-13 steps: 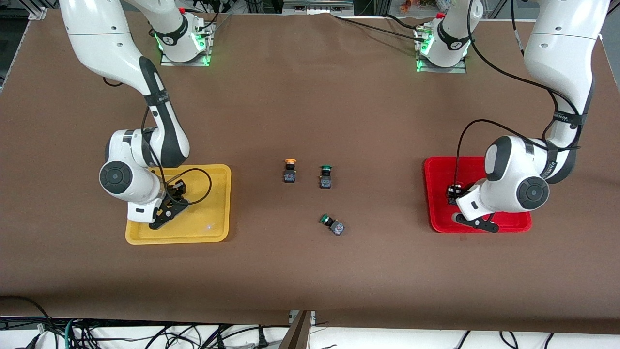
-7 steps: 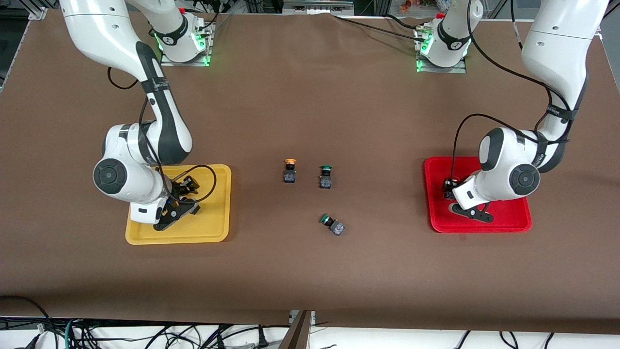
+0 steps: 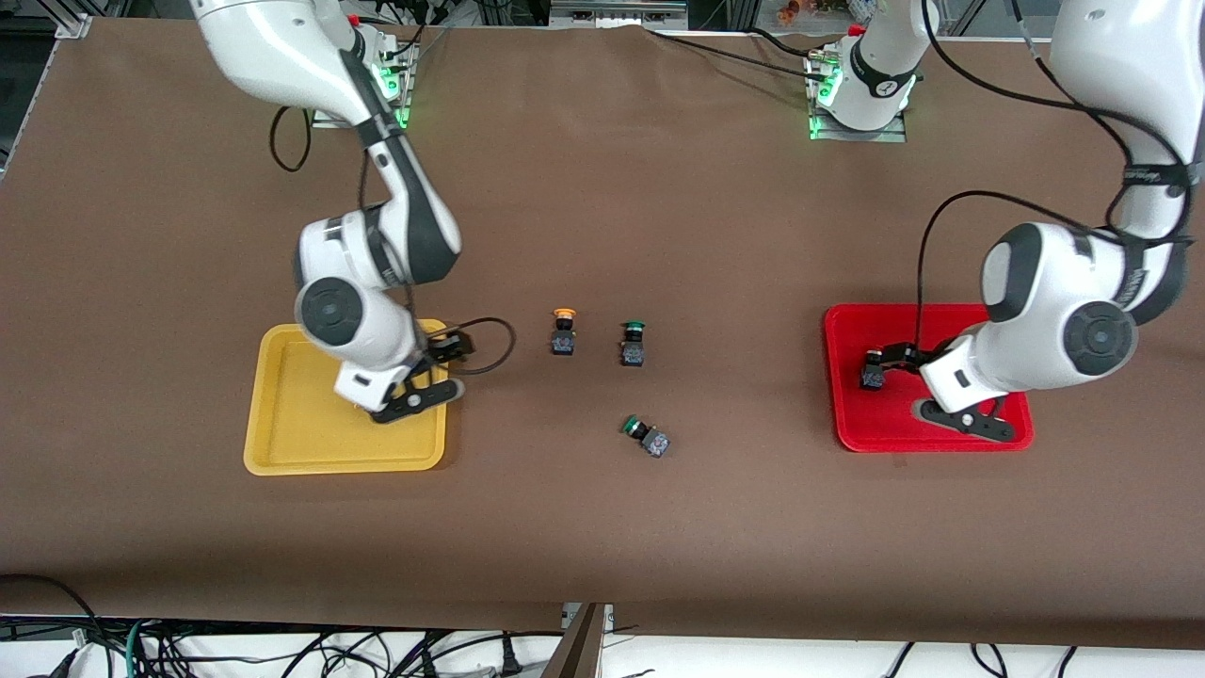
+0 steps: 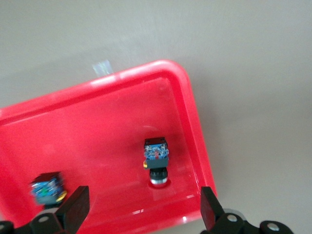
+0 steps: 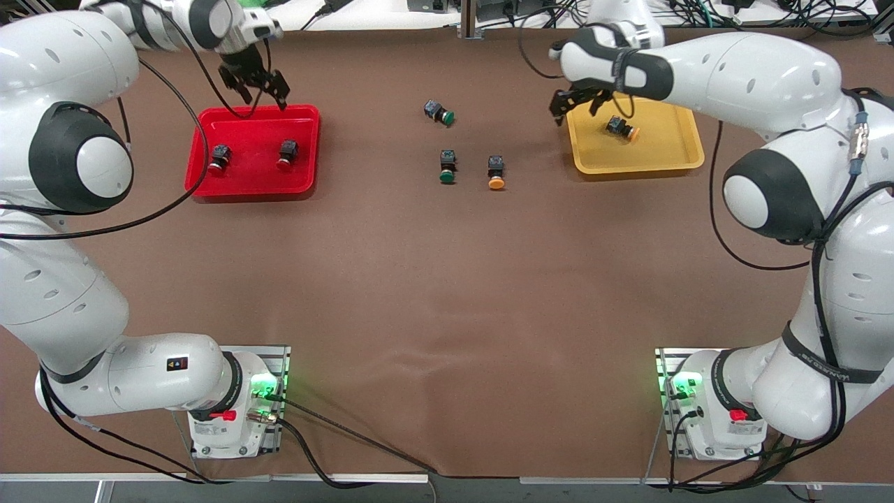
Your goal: Place red and yellow buttons in trays
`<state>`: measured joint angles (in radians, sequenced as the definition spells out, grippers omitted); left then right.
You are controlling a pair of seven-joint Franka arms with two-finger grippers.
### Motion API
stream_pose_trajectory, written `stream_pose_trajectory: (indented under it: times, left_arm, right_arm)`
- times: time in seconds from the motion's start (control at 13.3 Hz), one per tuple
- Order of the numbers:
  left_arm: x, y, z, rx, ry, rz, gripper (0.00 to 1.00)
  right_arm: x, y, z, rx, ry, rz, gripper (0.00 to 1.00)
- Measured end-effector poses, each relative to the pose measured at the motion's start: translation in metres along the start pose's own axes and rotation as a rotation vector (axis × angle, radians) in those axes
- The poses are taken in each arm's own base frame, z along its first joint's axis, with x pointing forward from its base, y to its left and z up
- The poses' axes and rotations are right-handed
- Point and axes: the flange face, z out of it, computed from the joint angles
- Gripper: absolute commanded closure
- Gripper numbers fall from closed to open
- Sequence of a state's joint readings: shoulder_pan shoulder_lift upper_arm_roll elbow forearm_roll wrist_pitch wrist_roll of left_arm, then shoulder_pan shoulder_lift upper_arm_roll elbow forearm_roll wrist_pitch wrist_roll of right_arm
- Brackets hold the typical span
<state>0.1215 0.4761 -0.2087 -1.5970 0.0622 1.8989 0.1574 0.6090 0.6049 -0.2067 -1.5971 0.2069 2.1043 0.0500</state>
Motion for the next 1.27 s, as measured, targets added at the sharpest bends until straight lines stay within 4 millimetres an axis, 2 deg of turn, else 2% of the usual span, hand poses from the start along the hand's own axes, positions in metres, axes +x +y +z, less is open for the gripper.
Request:
stream_pose_trajectory:
  times: [0.15, 0.3, 0.52, 0.67, 0.82, 0.97, 1.12, 1.27]
  left_arm:
    - [-0.002, -0.003, -0.071, 0.003, -0.006, -0.011, 0.00]
    - [-0.012, 0.000, -0.132, -0.001, -0.006, -0.020, 0.00]
    - [-0.036, 0.010, -0.190, -0.060, 0.007, -0.092, 0.00]
    - [-0.057, 0.015, -0.221, -0.060, 0.021, -0.120, 0.00]
    - [-0.069, 0.017, -0.236, -0.053, 0.027, -0.128, 0.00]
    - [-0.071, 0.013, -0.234, -0.053, 0.019, -0.135, 0.00]
    - [-0.070, 0.008, -0.228, -0.056, 0.004, -0.142, 0.00]
    - [-0.072, 0.007, -0.224, -0.060, -0.020, -0.144, 0.00]
  right_arm:
    - [-0.013, -0.064, 0.006, 0.047, -0.017, 0.142, 0.00]
    - [-0.026, -0.113, 0.015, 0.061, -0.014, 0.224, 0.00]
    - [-0.041, -0.165, 0.045, 0.053, 0.006, 0.295, 0.00]
    - [-0.050, -0.187, 0.068, 0.041, 0.012, 0.297, 0.00]
    - [-0.050, -0.185, 0.075, 0.035, 0.010, 0.299, 0.03]
    - [-0.049, -0.179, 0.079, 0.031, 0.015, 0.308, 0.14]
    - [-0.052, -0.173, 0.096, 0.028, 0.031, 0.315, 0.32]
    - [-0.056, -0.170, 0.110, 0.022, 0.035, 0.317, 0.56]
